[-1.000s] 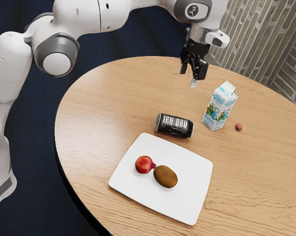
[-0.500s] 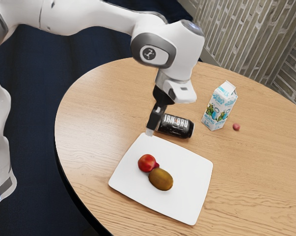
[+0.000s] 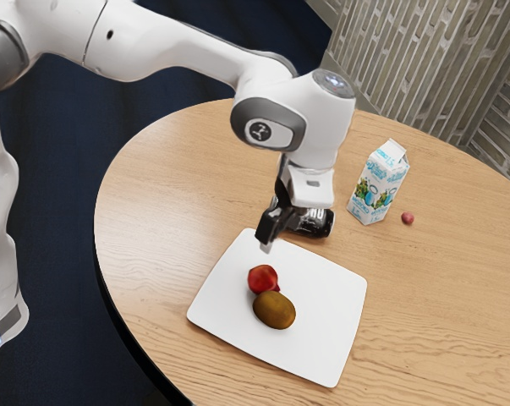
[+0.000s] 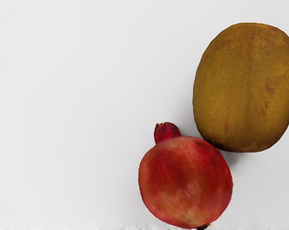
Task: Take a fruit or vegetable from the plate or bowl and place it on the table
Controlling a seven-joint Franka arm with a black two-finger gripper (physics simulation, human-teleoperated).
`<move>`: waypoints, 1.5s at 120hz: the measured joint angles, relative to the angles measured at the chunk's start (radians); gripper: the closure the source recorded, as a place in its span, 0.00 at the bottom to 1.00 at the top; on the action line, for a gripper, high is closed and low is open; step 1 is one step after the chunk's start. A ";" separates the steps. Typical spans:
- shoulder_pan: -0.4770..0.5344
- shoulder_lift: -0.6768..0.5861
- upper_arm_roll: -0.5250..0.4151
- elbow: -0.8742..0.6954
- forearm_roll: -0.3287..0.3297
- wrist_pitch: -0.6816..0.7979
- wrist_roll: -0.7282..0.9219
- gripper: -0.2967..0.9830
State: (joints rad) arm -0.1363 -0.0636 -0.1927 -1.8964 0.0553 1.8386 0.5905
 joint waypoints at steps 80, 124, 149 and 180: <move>0.003 0.102 -0.001 -0.037 0.010 0.054 0.174 0.23; -0.022 0.138 -0.011 -0.037 0.015 0.057 0.269 0.23; -0.014 0.158 -0.011 -0.037 0.015 0.063 0.309 0.23; -0.015 0.170 -0.011 -0.037 0.015 0.068 0.342 0.23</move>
State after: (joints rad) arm -0.1515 0.1062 -0.2040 -1.9332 0.0706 1.9063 0.9328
